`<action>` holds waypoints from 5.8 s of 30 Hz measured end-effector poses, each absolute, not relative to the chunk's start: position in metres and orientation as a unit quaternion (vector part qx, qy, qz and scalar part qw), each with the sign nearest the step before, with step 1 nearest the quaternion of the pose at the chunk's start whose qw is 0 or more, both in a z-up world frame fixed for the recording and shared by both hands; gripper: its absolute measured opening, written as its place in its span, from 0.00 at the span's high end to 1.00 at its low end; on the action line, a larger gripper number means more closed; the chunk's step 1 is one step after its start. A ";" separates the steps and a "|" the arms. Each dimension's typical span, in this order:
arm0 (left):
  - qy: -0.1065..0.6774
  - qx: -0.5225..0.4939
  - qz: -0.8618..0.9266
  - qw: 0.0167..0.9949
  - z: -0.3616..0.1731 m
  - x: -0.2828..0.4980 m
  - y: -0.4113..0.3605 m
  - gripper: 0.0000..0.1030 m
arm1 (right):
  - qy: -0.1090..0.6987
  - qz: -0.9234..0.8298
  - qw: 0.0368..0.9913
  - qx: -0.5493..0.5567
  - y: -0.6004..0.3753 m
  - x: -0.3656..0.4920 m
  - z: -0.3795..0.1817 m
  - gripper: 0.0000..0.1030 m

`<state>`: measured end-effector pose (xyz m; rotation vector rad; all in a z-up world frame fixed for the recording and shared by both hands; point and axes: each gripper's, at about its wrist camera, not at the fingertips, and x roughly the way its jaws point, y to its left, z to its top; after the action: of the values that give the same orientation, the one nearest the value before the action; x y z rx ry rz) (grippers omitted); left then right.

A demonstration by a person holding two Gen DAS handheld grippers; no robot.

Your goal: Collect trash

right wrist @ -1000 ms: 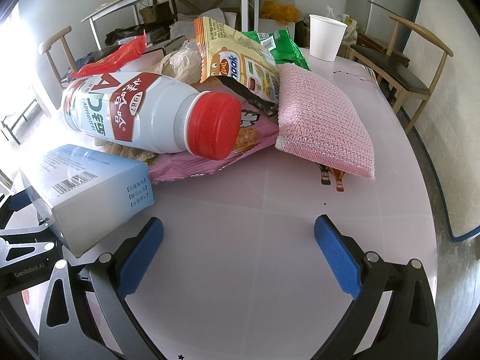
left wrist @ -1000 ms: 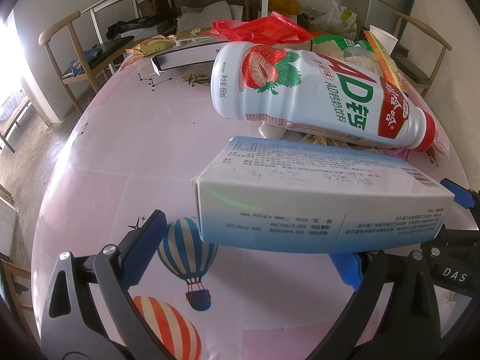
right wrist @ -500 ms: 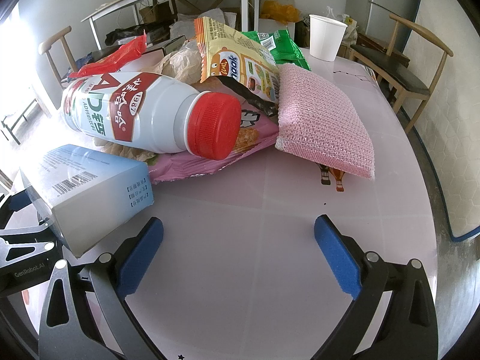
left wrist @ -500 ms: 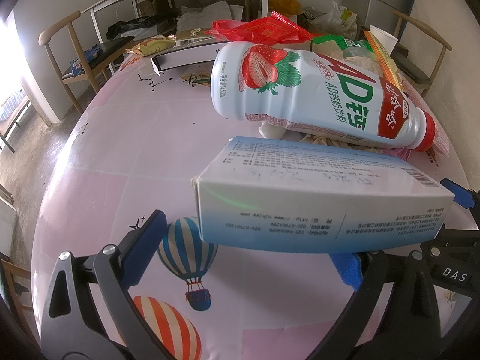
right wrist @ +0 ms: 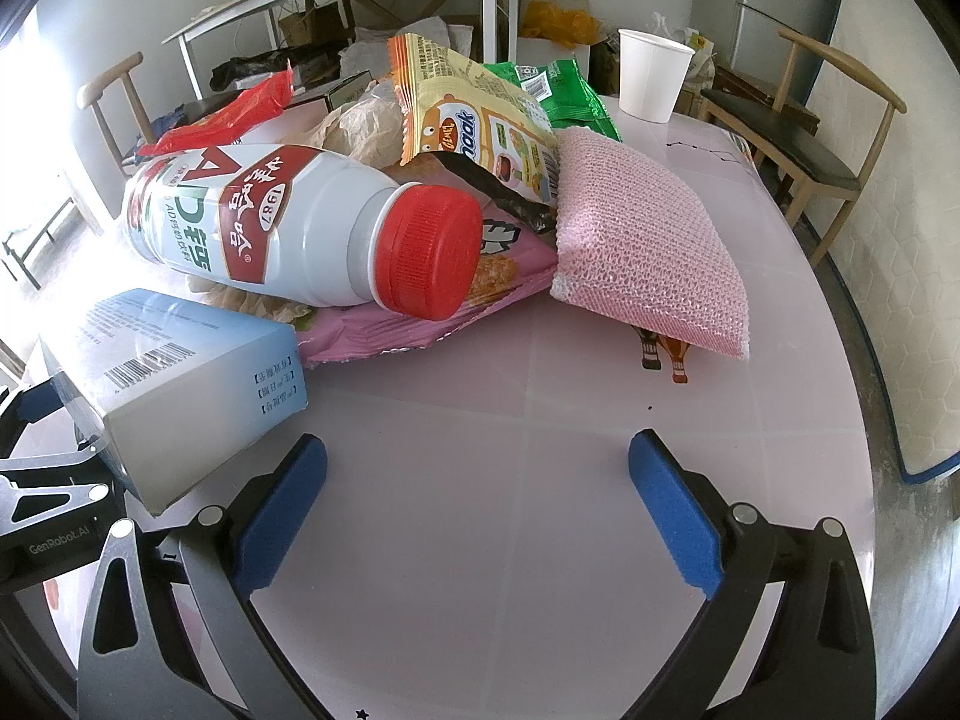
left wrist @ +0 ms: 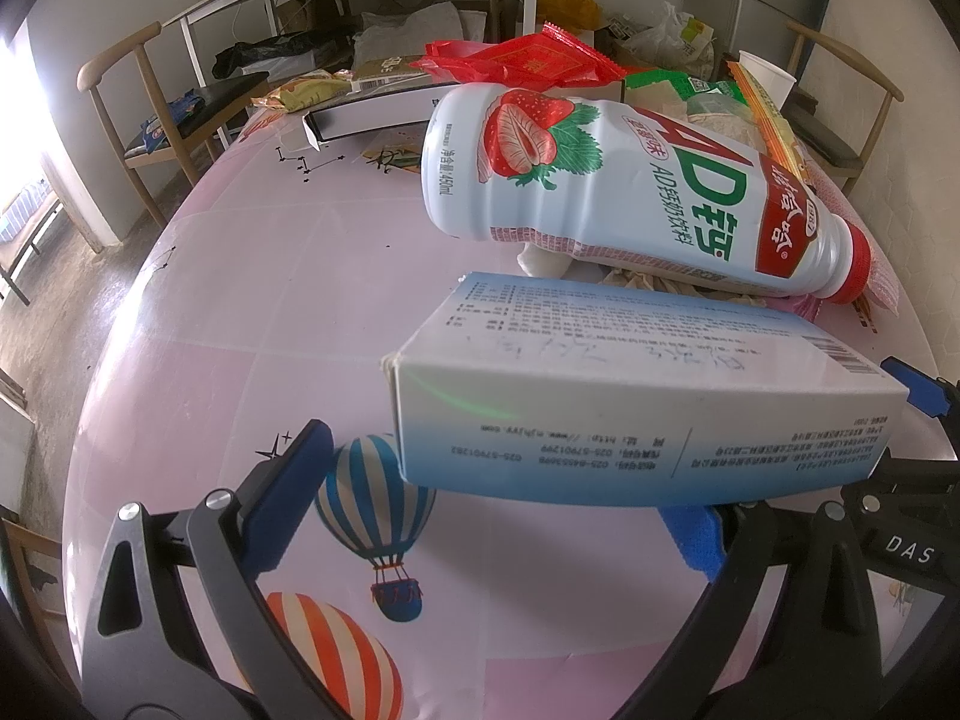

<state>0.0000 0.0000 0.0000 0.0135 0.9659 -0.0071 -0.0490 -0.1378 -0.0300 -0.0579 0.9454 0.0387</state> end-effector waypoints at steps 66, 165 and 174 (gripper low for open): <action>0.426 0.390 -0.404 0.709 0.022 0.001 -0.061 0.07 | 0.472 0.069 0.879 0.009 -0.170 -0.096 -0.001 0.06; 0.422 -0.139 -0.238 0.864 0.061 -0.025 0.165 0.26 | 0.492 0.215 0.809 -0.238 -0.019 -0.007 0.049 0.21; 0.411 -0.133 -0.244 0.868 0.059 -0.026 0.165 0.26 | 0.467 0.101 0.860 -0.179 -0.138 0.013 0.110 0.09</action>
<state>-0.0257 0.1649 0.0587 -0.2784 0.8602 -0.5104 0.0132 -0.1375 0.1103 -0.3753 0.9811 0.2114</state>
